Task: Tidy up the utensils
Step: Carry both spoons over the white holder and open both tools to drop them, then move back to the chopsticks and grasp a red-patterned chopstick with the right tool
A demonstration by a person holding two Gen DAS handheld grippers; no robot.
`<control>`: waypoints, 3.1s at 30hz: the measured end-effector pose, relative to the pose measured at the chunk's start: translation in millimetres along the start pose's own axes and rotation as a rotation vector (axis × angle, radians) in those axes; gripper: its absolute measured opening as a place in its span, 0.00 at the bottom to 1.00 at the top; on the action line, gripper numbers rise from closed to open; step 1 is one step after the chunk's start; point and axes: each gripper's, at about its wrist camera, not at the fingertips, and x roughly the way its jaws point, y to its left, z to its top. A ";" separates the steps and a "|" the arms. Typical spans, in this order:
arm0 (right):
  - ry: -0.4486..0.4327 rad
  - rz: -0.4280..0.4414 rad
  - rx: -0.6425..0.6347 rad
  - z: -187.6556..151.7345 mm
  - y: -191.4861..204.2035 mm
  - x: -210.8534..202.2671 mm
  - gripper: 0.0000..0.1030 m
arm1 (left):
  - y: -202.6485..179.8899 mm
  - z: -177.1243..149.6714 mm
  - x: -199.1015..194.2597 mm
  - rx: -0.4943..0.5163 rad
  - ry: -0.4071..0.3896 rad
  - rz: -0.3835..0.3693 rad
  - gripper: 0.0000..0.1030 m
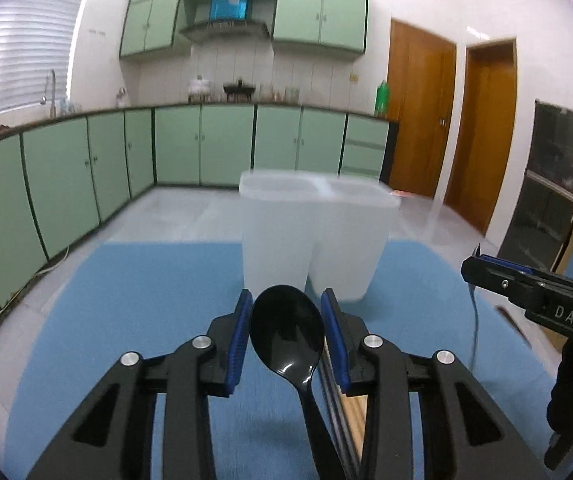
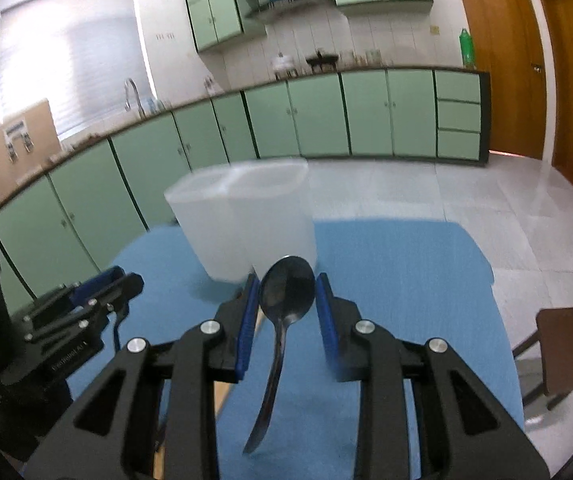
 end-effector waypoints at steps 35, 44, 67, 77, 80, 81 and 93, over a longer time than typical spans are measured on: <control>-0.122 -0.092 -0.024 136.2 -10.7 87.9 0.38 | 1.0 110.4 73.5 -0.016 -0.247 0.094 0.45; -0.004 -0.107 0.051 62.5 -10.7 25.8 0.74 | 5.9 61.3 12.2 -0.067 -0.035 0.104 0.71; 0.345 -0.055 -0.035 -130.6 76.1 -39.2 0.78 | -10.3 -108.4 -61.7 -0.013 0.390 0.165 0.79; 0.375 -0.157 -0.117 -135.6 85.0 -29.0 0.75 | -13.3 -113.0 -61.6 -0.006 0.401 0.176 0.79; 0.363 -0.197 -0.096 -135.2 75.6 -32.3 0.75 | -15.5 -113.0 -61.6 -0.009 0.399 0.171 0.79; 0.358 -0.209 -0.082 -134.5 70.9 -33.7 0.75 | -15.8 -113.1 -61.6 -0.011 0.398 0.170 0.79; 0.351 -0.117 -0.114 -137.7 76.6 -37.1 0.37 | -21.9 -116.7 -67.8 -0.024 0.396 0.151 0.79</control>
